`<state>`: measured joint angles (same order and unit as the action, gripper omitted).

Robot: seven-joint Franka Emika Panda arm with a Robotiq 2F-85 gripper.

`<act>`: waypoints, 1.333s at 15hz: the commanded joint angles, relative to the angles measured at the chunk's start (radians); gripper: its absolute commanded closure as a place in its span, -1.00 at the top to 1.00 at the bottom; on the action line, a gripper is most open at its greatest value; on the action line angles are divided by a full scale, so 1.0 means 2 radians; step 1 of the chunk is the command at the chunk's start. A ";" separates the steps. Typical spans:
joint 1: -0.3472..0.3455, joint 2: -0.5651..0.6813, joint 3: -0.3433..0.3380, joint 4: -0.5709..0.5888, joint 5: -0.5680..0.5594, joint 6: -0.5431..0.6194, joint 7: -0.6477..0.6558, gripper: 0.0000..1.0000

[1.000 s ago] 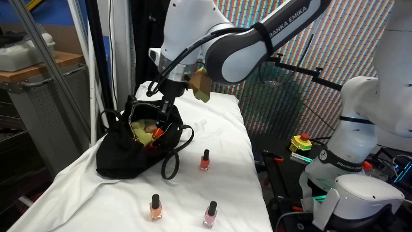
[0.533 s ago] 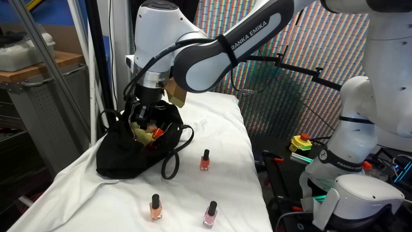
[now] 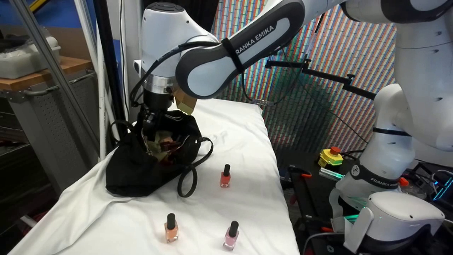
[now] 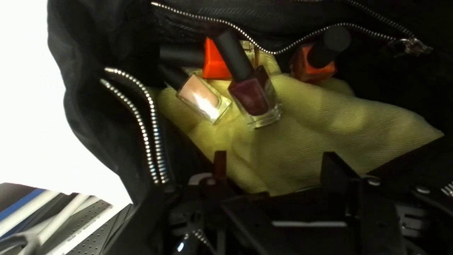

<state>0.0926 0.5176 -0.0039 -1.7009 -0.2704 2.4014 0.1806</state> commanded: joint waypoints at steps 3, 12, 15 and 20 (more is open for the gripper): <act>-0.023 -0.062 0.013 -0.043 0.061 -0.043 -0.073 1.00; -0.030 -0.180 0.017 -0.160 0.112 -0.111 -0.108 1.00; -0.028 -0.211 0.017 -0.210 0.114 -0.107 -0.103 1.00; -0.024 -0.247 0.022 -0.285 0.119 -0.092 -0.099 1.00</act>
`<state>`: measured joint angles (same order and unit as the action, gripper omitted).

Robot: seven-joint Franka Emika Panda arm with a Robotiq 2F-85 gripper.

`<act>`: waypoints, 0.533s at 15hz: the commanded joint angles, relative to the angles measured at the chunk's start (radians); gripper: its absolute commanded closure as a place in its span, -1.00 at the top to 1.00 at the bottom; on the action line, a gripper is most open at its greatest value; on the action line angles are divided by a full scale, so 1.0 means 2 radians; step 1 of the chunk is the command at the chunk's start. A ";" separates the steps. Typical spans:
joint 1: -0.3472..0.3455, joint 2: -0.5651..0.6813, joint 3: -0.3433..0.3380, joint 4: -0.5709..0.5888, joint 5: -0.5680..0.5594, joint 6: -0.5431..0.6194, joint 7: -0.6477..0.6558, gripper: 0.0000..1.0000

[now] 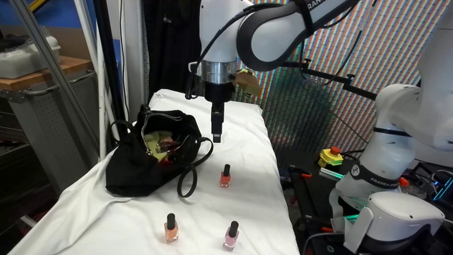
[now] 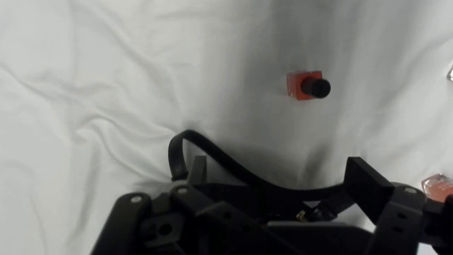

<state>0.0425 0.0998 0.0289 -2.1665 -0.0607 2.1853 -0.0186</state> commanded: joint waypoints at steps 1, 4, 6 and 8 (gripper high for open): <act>0.002 -0.042 0.007 -0.063 0.017 0.019 0.000 1.00; 0.005 -0.050 0.012 -0.093 0.022 0.030 -0.002 1.00; 0.008 -0.048 0.017 -0.107 0.022 0.045 0.000 1.00; 0.013 -0.043 0.022 -0.118 0.026 0.066 0.000 1.00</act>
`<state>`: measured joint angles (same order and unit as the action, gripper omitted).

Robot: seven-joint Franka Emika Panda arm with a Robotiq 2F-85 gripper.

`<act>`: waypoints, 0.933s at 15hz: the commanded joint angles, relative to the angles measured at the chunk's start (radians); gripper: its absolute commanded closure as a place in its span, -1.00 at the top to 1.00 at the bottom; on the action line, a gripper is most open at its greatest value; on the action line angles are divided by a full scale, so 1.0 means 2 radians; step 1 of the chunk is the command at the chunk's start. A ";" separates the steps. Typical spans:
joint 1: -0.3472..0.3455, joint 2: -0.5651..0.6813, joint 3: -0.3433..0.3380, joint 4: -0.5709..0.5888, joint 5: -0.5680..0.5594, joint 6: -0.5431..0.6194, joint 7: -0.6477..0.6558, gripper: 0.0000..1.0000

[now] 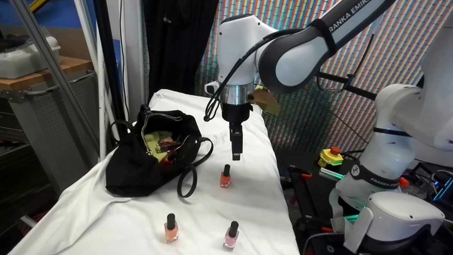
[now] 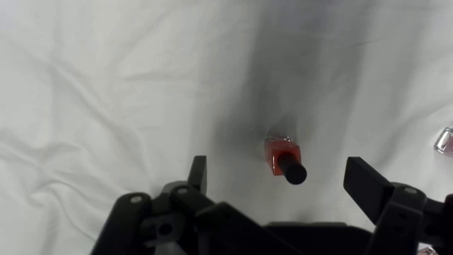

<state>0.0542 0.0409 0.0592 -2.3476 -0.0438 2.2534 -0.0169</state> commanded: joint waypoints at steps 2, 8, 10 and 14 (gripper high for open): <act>0.012 -0.007 0.012 -0.034 0.024 0.050 -0.005 1.00; 0.028 0.013 0.030 -0.041 0.049 0.090 -0.003 1.00; 0.032 0.021 0.032 -0.040 0.041 0.107 0.009 1.00; 0.036 0.037 0.029 -0.035 0.021 0.128 0.030 1.00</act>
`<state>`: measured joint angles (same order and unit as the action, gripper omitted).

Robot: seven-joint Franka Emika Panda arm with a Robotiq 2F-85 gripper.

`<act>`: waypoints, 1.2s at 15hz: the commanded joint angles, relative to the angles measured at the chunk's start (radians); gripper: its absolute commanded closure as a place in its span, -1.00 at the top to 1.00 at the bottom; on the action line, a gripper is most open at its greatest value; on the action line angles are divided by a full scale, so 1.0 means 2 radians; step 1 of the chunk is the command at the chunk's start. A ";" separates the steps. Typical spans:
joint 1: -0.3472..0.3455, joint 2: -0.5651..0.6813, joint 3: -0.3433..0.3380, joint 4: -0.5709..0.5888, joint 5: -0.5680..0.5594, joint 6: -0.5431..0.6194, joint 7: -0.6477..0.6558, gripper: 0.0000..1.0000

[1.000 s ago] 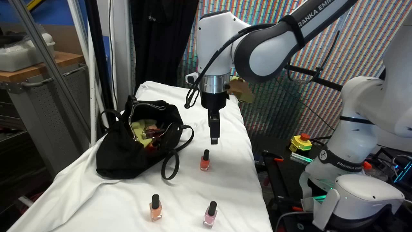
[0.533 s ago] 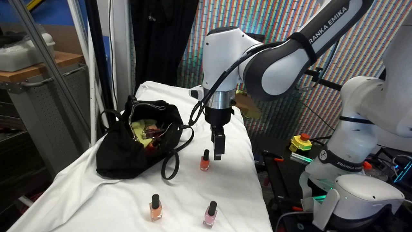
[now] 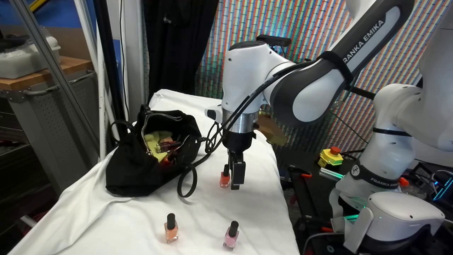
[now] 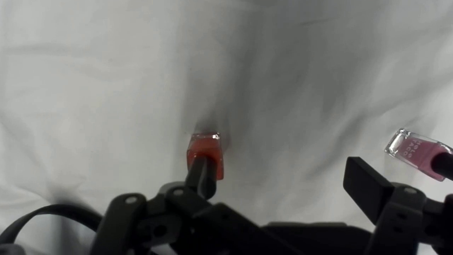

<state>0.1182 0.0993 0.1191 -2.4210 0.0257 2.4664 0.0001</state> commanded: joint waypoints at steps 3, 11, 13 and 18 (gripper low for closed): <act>0.004 0.005 -0.004 0.003 -0.035 0.025 0.044 1.00; 0.004 0.000 -0.007 0.002 -0.070 0.027 0.082 1.00; 0.004 0.006 -0.010 0.005 -0.087 0.030 0.092 1.00; 0.000 0.027 -0.019 0.012 -0.118 0.039 0.079 1.00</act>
<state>0.1179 0.1197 0.0956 -2.4162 -0.1695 2.5096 0.1618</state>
